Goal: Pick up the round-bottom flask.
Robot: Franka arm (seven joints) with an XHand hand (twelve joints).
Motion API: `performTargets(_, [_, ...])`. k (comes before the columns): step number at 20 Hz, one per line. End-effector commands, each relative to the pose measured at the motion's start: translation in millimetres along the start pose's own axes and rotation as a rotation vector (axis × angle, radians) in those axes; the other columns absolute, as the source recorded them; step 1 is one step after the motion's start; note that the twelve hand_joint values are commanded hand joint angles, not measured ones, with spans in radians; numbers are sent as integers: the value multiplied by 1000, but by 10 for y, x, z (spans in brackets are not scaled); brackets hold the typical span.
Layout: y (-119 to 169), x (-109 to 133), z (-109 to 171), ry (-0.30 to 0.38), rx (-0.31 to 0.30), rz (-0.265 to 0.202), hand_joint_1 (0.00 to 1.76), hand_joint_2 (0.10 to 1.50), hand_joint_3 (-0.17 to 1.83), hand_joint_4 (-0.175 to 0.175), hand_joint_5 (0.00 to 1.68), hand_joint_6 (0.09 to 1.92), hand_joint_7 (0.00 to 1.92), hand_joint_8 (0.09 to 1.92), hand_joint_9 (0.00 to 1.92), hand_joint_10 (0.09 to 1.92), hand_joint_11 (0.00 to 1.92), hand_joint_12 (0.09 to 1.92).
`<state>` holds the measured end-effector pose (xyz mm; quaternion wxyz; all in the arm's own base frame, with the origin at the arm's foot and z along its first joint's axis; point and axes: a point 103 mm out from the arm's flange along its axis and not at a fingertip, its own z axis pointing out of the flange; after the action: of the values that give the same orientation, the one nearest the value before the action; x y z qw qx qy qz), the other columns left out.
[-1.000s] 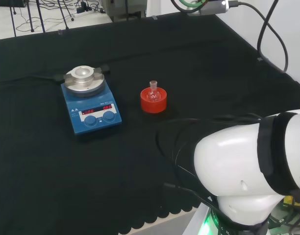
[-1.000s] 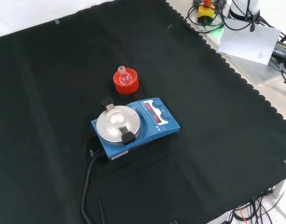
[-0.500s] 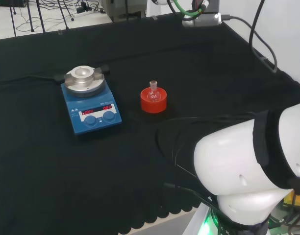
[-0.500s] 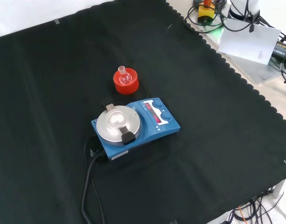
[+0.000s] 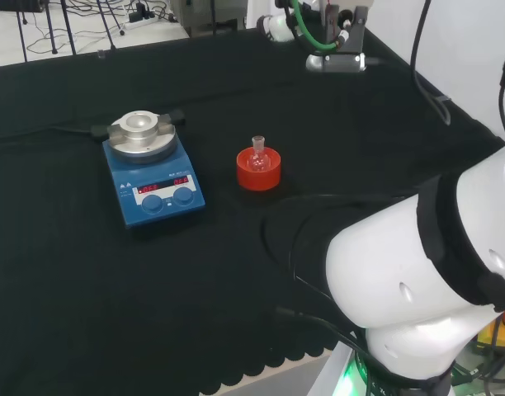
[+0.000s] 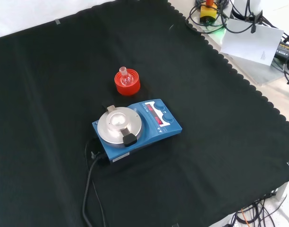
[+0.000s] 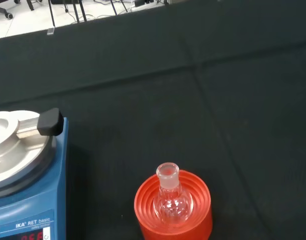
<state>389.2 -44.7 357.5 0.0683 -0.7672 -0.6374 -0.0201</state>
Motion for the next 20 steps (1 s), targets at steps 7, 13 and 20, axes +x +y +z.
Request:
performTargets(7, [531,-239,943,160,50,21,605,929,326,-55,497,87,326,614,422,661,0,1268])
performTargets(13, [663,-173,1375,203,84,10,770,743,582,-64,539,87,396,646,491,665,0,1332])
performTargets(20, [731,-182,1739,214,109,9,843,647,667,-64,568,87,423,664,506,670,0,1346])
